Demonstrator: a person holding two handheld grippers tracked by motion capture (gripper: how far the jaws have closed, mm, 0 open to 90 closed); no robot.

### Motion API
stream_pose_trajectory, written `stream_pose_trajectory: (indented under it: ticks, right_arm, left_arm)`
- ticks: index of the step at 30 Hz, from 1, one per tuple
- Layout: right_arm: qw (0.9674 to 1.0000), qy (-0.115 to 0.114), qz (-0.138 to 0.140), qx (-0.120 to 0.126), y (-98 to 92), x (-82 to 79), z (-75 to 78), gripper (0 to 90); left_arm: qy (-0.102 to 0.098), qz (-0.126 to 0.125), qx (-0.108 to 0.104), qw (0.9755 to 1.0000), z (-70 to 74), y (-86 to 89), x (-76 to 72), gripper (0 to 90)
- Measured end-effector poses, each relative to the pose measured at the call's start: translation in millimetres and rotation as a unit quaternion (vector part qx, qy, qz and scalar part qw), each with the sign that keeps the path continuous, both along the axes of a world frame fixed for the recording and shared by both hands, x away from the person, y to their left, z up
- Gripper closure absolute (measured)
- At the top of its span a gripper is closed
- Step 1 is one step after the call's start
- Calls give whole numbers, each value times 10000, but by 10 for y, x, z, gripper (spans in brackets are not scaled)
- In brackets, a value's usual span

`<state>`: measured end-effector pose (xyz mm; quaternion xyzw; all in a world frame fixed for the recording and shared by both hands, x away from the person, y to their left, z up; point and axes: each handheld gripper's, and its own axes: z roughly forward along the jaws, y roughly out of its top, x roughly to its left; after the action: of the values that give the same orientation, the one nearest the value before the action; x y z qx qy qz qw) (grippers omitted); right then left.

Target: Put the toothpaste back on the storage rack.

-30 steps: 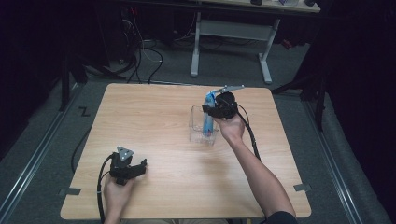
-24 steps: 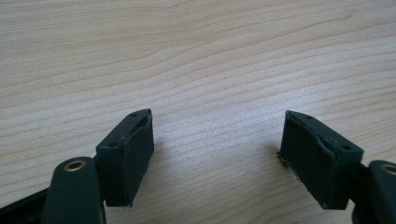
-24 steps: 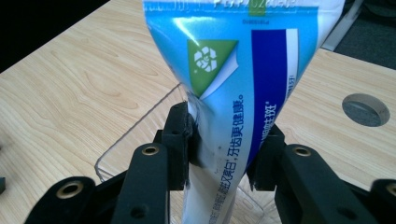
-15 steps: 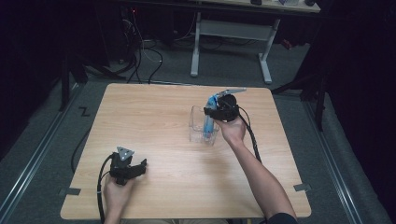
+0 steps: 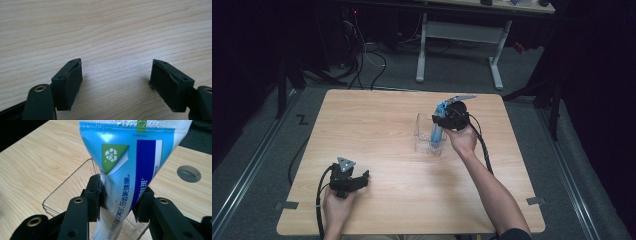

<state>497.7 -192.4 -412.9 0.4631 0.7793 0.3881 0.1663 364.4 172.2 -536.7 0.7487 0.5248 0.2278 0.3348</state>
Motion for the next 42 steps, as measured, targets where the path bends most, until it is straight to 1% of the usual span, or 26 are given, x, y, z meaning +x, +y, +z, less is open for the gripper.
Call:
stream_pose_trajectory:
  ticks: [1,3,5,10,17,25,30,34,42]
  right_arm:
    - [10000,0,0,0,0,0,0,632]
    - [9999,-47,-29,-108,-2,-5,2,623]
    - [9999,-60,-46,-137,-4,-6,1,620]
    - [9993,-94,-149,-328,-18,-9,-9,593]
    - [9989,-144,-175,-420,-36,-13,-13,583]
    - [9978,-224,-175,-602,-8,-31,-15,553]
    - [9974,-238,-196,-655,0,-41,-10,526]
    - [9976,-224,-193,-632,-4,-50,1,510]
    - [9973,-307,-185,-633,-18,-94,58,479]
  left_arm:
    - [0,0,0,10000,0,0,0,261]
    - [1,-1,1,10000,0,0,0,262]
    - [2,-1,1,10000,0,0,0,261]
    - [1,-1,1,10000,0,0,0,261]
    - [2,-1,2,10000,0,0,0,261]
    - [1,0,1,10000,0,0,0,261]
    - [0,0,2,10000,0,0,0,261]
    - [0,0,1,10000,0,0,0,262]
    - [3,-2,4,10000,1,0,0,261]
